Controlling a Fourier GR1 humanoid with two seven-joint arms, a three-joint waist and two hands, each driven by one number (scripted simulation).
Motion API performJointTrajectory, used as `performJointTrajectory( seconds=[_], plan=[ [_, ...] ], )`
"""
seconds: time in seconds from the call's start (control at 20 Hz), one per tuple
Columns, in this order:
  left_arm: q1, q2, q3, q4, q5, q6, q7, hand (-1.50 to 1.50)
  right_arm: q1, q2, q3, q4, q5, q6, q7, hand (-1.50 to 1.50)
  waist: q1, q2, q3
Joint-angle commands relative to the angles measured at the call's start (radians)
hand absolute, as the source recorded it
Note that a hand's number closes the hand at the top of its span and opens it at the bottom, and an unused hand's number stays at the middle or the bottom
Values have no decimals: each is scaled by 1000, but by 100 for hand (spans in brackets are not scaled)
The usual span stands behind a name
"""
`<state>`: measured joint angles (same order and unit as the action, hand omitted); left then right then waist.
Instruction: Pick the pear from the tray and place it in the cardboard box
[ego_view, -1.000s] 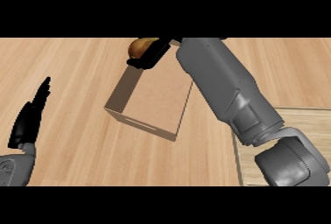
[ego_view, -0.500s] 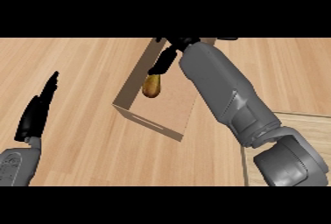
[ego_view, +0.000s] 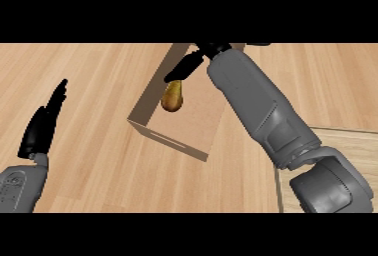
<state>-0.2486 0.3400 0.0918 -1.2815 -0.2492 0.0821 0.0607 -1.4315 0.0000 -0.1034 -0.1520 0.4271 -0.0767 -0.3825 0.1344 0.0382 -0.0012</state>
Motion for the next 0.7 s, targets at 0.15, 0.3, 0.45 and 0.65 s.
performJointTrajectory(
  seconds=[0.15,0.3,0.45,0.65],
  plan=[
    [15,-3,22,27,-6,28,-29,0,-16,0,-126,-15,-145,-19,-38,-150,-38,-6,0],
    [23,7,25,-10,8,5,5,0,17,-59,-155,-18,-159,53,-96,-150,-49,-4,1],
    [66,39,56,-2,12,5,-41,0,15,-171,-185,-13,-186,160,-91,-150,-55,-6,1],
    [64,-6,22,-27,-6,26,-3,0,61,-256,-199,1,-191,204,-124,-150,-57,-2,2]
  ],
)
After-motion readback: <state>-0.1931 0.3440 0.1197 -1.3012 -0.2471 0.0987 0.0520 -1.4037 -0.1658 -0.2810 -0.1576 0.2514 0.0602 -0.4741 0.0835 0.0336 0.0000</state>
